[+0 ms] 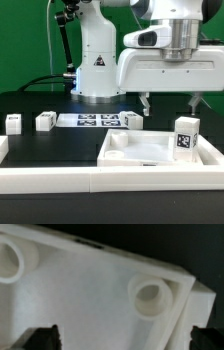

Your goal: Assemble square table

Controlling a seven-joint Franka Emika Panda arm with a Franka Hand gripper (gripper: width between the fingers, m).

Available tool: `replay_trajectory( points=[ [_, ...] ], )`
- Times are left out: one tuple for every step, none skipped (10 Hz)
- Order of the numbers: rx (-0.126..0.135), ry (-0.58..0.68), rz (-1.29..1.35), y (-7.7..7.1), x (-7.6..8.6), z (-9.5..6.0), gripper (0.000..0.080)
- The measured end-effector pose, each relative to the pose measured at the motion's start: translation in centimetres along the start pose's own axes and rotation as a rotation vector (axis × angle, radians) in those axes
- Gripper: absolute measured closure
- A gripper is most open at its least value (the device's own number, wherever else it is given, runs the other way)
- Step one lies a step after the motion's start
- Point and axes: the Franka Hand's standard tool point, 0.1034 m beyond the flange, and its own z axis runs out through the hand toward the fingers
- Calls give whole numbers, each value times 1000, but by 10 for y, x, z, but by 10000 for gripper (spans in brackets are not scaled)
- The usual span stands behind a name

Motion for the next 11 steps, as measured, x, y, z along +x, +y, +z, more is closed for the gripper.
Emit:
replay_trajectory(
  points=[
    [3,-6,-10,-5,-11,-3,151],
    [4,-13,-11,-6,-17,-2,151],
    [4,-20,-11,-6,-21,0,151],
    [4,-27,-13,-7,-27,1,151],
    [4,-34,-14,-7,-31,3,151],
    [3,-40,-25,-8,-38,5,151],
    [0,-47,-94,-11,-50,8,151],
    [3,-63,-184,-11,-63,10,151],
    [5,-54,-229,-9,-68,10,151],
    [6,-57,-233,-10,-76,12,151],
    [6,-63,-233,-10,-80,13,151]
  ],
)
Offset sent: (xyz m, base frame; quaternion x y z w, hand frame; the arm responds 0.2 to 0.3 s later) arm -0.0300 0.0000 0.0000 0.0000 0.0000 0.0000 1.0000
